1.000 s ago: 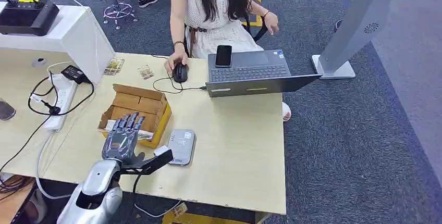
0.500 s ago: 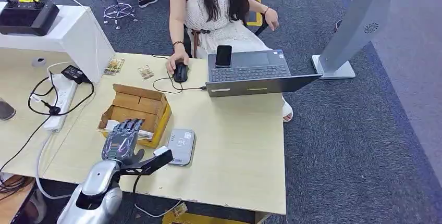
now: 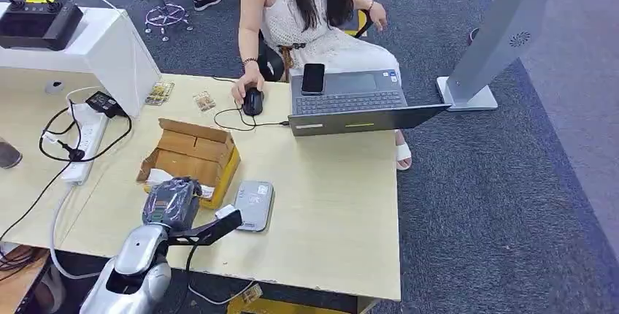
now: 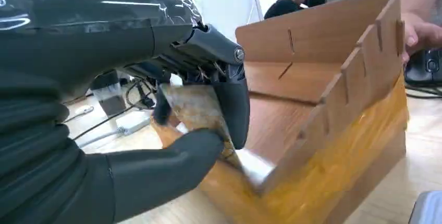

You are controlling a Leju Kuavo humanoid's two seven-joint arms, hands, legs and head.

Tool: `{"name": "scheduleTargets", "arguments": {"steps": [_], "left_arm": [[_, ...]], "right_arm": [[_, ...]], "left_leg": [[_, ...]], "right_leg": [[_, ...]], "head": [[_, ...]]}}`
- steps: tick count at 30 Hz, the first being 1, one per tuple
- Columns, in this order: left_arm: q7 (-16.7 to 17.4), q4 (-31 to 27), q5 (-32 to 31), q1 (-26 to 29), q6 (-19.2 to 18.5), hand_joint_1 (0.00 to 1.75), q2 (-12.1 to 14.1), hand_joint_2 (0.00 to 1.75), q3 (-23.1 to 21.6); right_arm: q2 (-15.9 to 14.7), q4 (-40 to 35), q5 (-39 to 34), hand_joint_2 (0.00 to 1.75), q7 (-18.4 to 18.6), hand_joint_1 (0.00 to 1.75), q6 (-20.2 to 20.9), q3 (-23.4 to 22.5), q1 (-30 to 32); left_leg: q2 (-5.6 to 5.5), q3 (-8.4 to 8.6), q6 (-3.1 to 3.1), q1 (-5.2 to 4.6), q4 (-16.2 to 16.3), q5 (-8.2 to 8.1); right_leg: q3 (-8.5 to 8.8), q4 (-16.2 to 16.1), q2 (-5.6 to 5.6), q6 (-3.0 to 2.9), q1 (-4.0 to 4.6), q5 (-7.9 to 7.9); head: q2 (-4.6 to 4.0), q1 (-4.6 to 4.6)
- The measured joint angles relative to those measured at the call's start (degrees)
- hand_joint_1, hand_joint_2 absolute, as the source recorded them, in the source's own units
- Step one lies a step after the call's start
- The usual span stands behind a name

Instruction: Pass the card to the sensor for recognition and then transmit it.

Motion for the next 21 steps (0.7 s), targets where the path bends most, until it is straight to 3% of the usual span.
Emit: {"name": "scheduleTargets", "arguments": {"steps": [7, 21], "left_arm": [[-0.1, 0.0, -0.1, 0.0, 0.9, 1.75, 0.0, 1.75, 0.0], [0.8, -1.0, -1.6, -1.2, 6.1, 1.75, -0.8, 1.75, 0.0]], "right_arm": [[0.0, 0.0, 0.2, 0.0, 0.0, 0.0, 0.0, 0.0, 0.0], [0.0, 0.0, 0.7, 0.0, 0.0, 0.0, 0.0, -0.2, 0.2]], "left_leg": [[0.0, 0.0, 0.0, 0.0, 0.0, 0.0], [-0.01, 0.01, 0.0, 0.0, 0.0, 0.01]], "right_leg": [[0.0, 0.0, -0.01, 0.0, 0.0, 0.0], [0.0, 0.0, -0.02, 0.0, 0.0, 0.01]], "head": [[0.0, 0.0], [0.0, 0.0]]}}
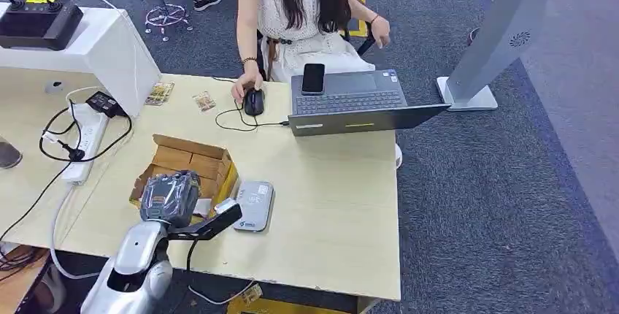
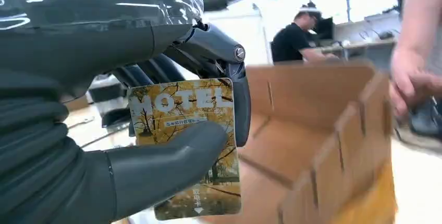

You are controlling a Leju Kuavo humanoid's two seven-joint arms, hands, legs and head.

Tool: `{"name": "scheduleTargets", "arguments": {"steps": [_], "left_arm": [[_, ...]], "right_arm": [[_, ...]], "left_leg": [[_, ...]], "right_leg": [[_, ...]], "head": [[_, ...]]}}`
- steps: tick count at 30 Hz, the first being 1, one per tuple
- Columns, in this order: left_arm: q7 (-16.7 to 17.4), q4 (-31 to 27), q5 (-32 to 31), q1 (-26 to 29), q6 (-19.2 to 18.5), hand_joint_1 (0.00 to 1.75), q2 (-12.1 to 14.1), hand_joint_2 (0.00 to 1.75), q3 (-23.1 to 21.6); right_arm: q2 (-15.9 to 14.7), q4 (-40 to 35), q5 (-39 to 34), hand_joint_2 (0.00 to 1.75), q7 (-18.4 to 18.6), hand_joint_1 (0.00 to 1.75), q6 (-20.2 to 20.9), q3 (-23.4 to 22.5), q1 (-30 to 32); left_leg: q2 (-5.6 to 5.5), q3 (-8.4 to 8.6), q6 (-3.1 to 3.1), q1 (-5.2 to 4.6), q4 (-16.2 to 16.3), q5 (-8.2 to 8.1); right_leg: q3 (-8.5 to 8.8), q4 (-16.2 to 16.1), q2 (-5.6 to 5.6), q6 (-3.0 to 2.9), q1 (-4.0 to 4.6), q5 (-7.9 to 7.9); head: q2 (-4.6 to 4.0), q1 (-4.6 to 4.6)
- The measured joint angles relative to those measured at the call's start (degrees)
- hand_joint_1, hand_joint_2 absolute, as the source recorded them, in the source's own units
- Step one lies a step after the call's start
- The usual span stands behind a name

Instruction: Pass the card to the sensor for recognition and then transmit it.

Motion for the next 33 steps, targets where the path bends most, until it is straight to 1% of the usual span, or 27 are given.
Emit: {"name": "scheduleTargets", "arguments": {"steps": [3, 7, 11, 14, 17, 21, 23, 27, 28, 33], "left_arm": [[0.0, -1.1, -0.3, -1.8, 1.0, 1.75, -0.6, 1.75, 0.0], [1.0, -2.3, -1.3, -5.2, 2.6, 1.75, -1.4, 1.75, 0.0], [2.1, -2.6, -2.8, -10.4, 3.1, 1.75, -2.1, 1.75, 0.0], [3.1, -2.2, -4.2, -14.9, 3.0, 1.75, -2.2, 1.75, 0.0], [4.1, -0.3, -5.5, -20.0, 2.9, 1.75, -2.1, 1.75, 0.3], [5.1, 4.6, -7.1, -26.3, 2.4, 1.75, -2.0, 1.75, 0.7], [5.4, 6.8, -7.6, -28.5, 2.4, 1.75, -2.0, 1.75, 1.0], [5.8, 10.0, -7.9, -30.8, 2.5, 1.75, -1.6, 1.75, 1.3], [5.8, 10.6, -7.9, -31.0, 2.5, 0.0, -1.5, 1.75, 1.3], [6.0, 12.8, -7.5, -31.3, 2.2, 0.0, -1.2, 1.75, 1.7]], "right_arm": [[0.0, 0.0, 0.1, 0.0, -0.1, 0.0, 0.0, 0.0, 0.0], [0.0, 0.0, 0.6, 0.0, -0.2, 0.0, 0.0, 0.0, 0.0], [0.1, 0.0, 1.0, 0.0, -0.6, 0.0, 0.0, 0.0, -0.1], [0.1, 0.0, 1.3, 0.0, -0.7, 0.0, 0.2, 0.0, -0.1], [0.2, 0.1, 1.5, 0.0, -0.7, 0.0, 0.3, 0.0, -0.4], [0.2, 0.3, 1.6, 0.0, -0.7, 0.0, 0.3, 0.0, -0.6], [0.1, 0.3, 1.6, 0.0, -0.7, 0.0, 0.3, 0.0, -0.7], [0.1, 0.6, 1.6, 0.0, -0.6, 0.0, 0.3, 0.0, -0.7], [0.1, 0.6, 1.6, 0.0, -0.6, 0.0, 0.3, 0.0, -0.7], [0.1, 0.9, 1.6, 0.0, -0.4, 0.0, 0.4, 0.0, -0.7]], "left_leg": [[0.0, 0.0, 0.0, 0.0, 0.0, 0.0], [-0.01, -0.01, 0.02, 0.0, 0.0, 0.03], [-0.03, -0.01, 0.0, 0.0, 0.0, 0.08], [-0.04, -0.01, 0.01, 0.0, 0.0, 0.11], [-0.04, -0.02, -0.02, 0.0, 0.0, 0.14], [-0.03, -0.02, -0.02, 0.0, 0.0, 0.17], [-0.03, -0.02, -0.02, 0.0, 0.0, 0.18], [-0.02, -0.02, -0.02, 0.0, 0.0, 0.17], [-0.02, -0.02, -0.02, 0.0, 0.0, 0.17], [-0.02, -0.03, -0.02, 0.0, 0.0, 0.17]], "right_leg": [[0.01, 0.0, -0.01, 0.0, 0.0, 0.02], [0.0, 0.0, -0.02, 0.0, 0.0, 0.06], [0.01, 0.0, -0.04, -0.01, 0.0, 0.07], [0.01, 0.0, -0.05, -0.02, 0.0, 0.09], [0.01, 0.0, -0.05, -0.06, 0.0, 0.13], [0.01, 0.0, -0.04, -0.07, 0.0, 0.16], [0.01, 0.0, -0.04, -0.07, 0.0, 0.16], [0.0, 0.0, -0.02, -0.07, 0.0, 0.16], [0.0, 0.0, -0.02, -0.07, 0.0, 0.16], [-0.01, 0.0, -0.02, -0.07, 0.0, 0.15]], "head": [[0.0, 0.0], [0.0, 0.0], [0.0, 0.0], [0.0, 0.0], [0.0, -0.02], [0.0, 0.0], [0.0, -0.02], [0.0, -0.02], [0.0, 0.0], [0.0, -0.02]]}}
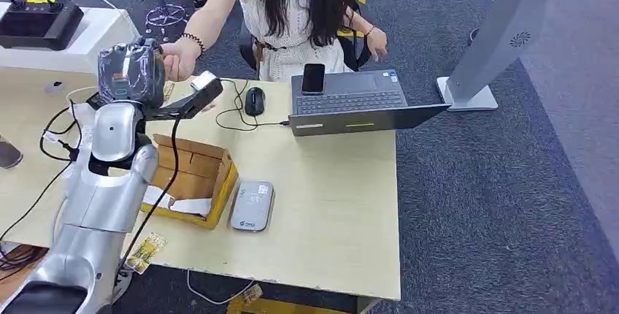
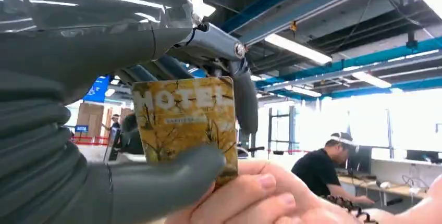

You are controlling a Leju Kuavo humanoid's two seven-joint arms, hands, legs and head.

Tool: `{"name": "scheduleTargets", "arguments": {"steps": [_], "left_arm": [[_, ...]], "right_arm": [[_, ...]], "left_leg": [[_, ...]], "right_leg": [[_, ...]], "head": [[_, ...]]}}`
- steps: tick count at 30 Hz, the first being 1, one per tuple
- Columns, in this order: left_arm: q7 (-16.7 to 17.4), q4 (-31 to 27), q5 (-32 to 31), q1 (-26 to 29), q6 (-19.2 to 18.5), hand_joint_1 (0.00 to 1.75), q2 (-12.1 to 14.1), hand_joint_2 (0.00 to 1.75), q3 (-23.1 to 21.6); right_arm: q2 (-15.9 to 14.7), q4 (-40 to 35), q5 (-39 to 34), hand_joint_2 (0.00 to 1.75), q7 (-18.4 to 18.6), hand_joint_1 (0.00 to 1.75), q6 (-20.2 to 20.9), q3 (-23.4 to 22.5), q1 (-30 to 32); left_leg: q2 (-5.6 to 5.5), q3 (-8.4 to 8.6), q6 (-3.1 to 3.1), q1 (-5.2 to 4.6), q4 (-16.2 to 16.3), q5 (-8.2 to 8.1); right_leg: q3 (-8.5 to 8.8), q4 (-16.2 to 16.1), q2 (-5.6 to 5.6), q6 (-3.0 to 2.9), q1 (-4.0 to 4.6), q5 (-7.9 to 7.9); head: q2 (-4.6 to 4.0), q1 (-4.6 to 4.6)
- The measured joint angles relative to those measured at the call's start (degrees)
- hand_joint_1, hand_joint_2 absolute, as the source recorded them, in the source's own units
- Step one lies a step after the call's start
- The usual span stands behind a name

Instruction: Pass the card to the sensor for recognition and then transmit it.

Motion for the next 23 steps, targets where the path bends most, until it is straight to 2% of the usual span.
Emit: {"name": "scheduleTargets", "arguments": {"steps": [7, 11, 13, 18, 20, 21, 23], "left_arm": [[-0.4, 1.2, 1.2, 0.4, 1.6, 0.0, 0.1, 1.75, 1.0], [-3.4, 0.0, 4.5, 2.3, 2.6, 0.0, 0.1, 1.75, 1.7], [-6.5, -2.6, 7.9, 4.4, 3.7, 0.0, 0.1, 1.75, 2.0], [-14.4, -15.3, 18.4, 14.8, 4.6, 0.0, 1.2, 1.75, 2.8], [-19.3, -22.1, 25.3, 21.4, 5.2, 0.0, 2.3, 1.75, 3.8], [-22.7, -26.2, 30.7, 25.5, 5.0, 0.0, 3.1, 1.75, 4.6], [-28.9, -33.3, 41.2, 33.4, 2.6, 0.0, 3.8, 1.75, 6.8]], "right_arm": [[0.0, 0.1, -0.2, 0.0, 0.2, 0.0, 0.0, 0.0, -0.1], [0.0, 0.1, -0.6, 0.0, 0.2, 0.0, -0.1, 0.0, 0.0], [0.0, 0.1, -1.2, 0.0, -0.4, 0.0, -0.1, 0.0, 0.0], [0.0, 0.1, -3.1, 0.0, -2.2, 0.0, -0.2, -1.3, 0.2], [0.0, 0.0, -4.3, 0.0, -3.6, 0.0, -0.3, -2.1, 0.5], [0.0, -0.1, -5.1, 0.0, -4.4, 0.0, -0.3, -2.8, 0.7], [-0.1, -0.4, -5.8, 0.0, -5.3, 0.0, -0.2, -4.0, 1.4]], "left_leg": [[-0.01, -0.01, 0.0, 0.0, 0.0, 0.0], [0.0, -0.01, 0.0, -0.01, 0.0, 0.0], [0.0, -0.03, 0.0, -0.01, 0.0, -0.01], [0.03, -0.07, -0.01, -0.01, 0.0, -0.07], [0.25, -0.02, 0.0, -0.03, 0.0, -0.2], [0.35, 0.06, -0.02, -0.02, -0.1, -0.25], [0.41, 0.04, -0.02, -0.02, -0.1, -0.31]], "right_leg": [[0.01, 0.0, -0.02, 0.0, 0.0, 0.0], [0.01, 0.0, 0.01, 0.0, 0.0, 0.0], [0.01, 0.0, 0.01, 0.0, 0.0, 0.0], [-0.02, 0.0, 0.06, 0.01, 0.0, -0.05], [-0.02, 0.0, 0.29, 0.01, -0.01, -0.06], [-0.02, 0.0, 0.42, 0.02, -0.01, -0.11], [-0.03, 0.0, 0.43, 0.03, 0.0, -0.21]], "head": [[0.0, 0.02], [0.0, 0.0], [0.0, 0.02], [0.0, 0.02], [0.0, 0.02], [0.0, -0.02], [0.0, -0.02]]}}
